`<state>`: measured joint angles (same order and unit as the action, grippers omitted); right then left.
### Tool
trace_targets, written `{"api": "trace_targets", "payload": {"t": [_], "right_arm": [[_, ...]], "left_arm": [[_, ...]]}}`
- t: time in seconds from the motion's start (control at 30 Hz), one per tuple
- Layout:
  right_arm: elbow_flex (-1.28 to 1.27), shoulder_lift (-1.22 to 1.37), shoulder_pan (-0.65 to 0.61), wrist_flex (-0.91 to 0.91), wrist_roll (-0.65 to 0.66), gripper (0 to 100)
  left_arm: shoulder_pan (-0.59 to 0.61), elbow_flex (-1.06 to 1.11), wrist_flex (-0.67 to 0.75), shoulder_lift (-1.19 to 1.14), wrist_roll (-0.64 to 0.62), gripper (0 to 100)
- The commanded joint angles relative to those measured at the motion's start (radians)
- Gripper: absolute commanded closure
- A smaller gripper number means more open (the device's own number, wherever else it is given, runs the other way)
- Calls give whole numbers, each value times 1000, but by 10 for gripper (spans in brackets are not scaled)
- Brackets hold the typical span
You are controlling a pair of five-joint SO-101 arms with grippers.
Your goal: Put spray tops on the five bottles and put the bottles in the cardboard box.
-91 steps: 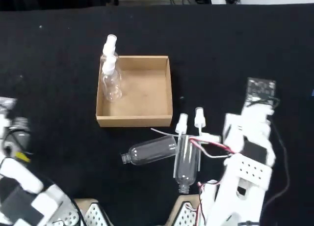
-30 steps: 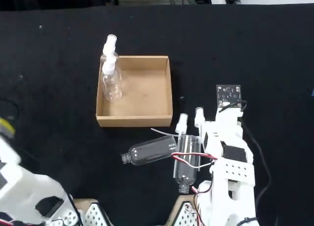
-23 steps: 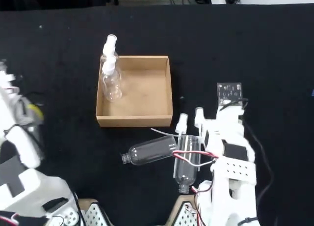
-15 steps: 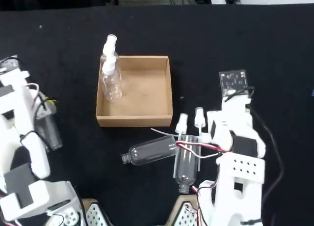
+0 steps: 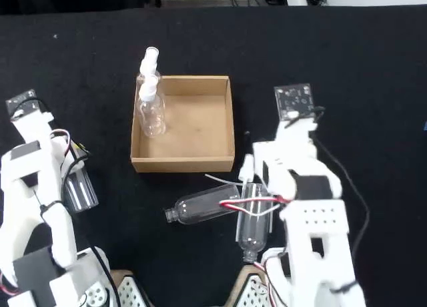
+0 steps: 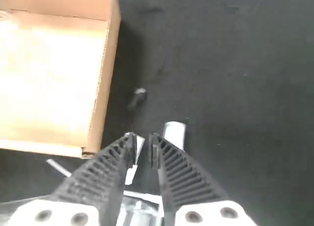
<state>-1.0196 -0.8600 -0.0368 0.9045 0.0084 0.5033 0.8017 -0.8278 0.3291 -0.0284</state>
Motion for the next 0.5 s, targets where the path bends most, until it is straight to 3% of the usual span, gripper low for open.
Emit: {"api": "trace_targets", "payload": {"t": [0.0,0.47], "right_arm": [[110,162,-14,-37,-81,952],[386,688,77,28,-94,943]], "left_arm": [[-18,19,17,86,-8,940],[-19,24,14,115,-8,940]]}}
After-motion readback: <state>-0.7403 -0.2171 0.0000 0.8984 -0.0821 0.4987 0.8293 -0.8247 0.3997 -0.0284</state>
